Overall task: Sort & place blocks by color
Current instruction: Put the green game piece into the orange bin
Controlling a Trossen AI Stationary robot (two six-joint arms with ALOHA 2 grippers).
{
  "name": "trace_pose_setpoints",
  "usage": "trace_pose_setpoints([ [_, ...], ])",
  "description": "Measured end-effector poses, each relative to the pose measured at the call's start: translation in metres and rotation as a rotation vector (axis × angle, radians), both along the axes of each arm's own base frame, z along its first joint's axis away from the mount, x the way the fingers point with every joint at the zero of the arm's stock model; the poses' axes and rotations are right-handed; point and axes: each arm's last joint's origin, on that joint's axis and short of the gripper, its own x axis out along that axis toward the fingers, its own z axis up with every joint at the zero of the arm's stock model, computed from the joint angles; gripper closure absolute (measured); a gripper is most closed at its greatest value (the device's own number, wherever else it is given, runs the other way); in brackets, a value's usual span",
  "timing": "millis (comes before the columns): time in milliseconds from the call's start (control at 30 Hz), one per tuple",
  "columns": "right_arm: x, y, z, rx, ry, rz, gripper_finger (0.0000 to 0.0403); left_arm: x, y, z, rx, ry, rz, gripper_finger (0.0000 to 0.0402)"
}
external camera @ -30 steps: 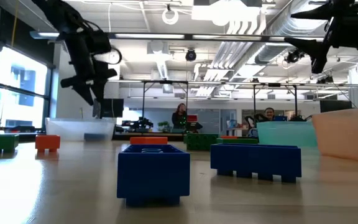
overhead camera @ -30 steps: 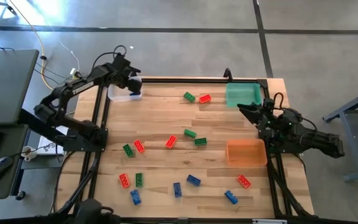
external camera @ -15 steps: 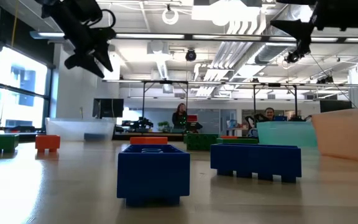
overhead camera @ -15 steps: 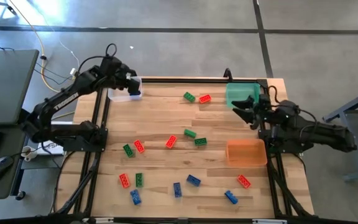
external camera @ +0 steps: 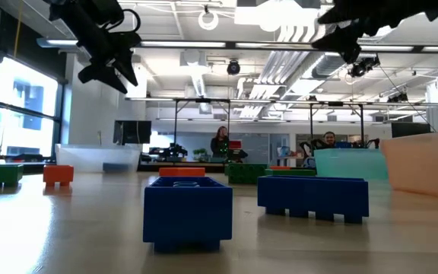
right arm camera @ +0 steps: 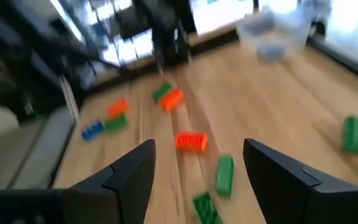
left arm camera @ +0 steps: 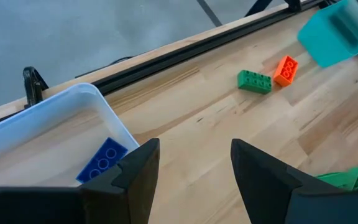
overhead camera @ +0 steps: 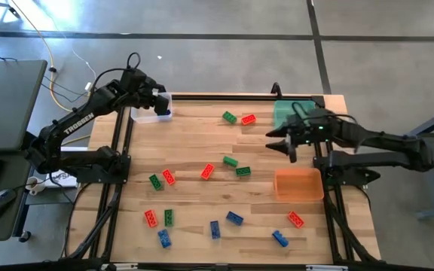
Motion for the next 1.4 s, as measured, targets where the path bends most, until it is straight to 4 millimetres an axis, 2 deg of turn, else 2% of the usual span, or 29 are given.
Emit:
trace_pose_setpoints([
  [167,0.024,0.008,-0.012,-0.026,0.097,0.071,0.0171,0.001,-0.001,0.000,-0.005,-0.005,-0.009,0.0215],
  [333,0.044,0.016,-0.033,-0.044,0.213,0.081,0.0171,0.006,-0.006,-0.001,-0.015,0.002,-0.043,0.0216],
  [567,0.066,0.028,-0.062,-0.062,0.338,0.152,0.0171,0.024,-0.021,-0.001,-0.019,0.003,-0.153,0.0216],
  [767,0.084,0.036,-0.078,-0.071,0.345,0.181,0.0171,0.041,-0.038,-0.001,-0.038,-0.011,-0.241,0.0216],
  [1133,0.103,0.038,-0.113,-0.173,0.439,0.194,0.0171,0.064,-0.070,-0.001,-0.095,-0.042,-0.356,0.0216],
  [1400,0.108,0.036,-0.131,-0.239,0.506,0.201,0.0171,0.070,-0.081,-0.001,-0.095,-0.039,-0.410,0.0216],
])
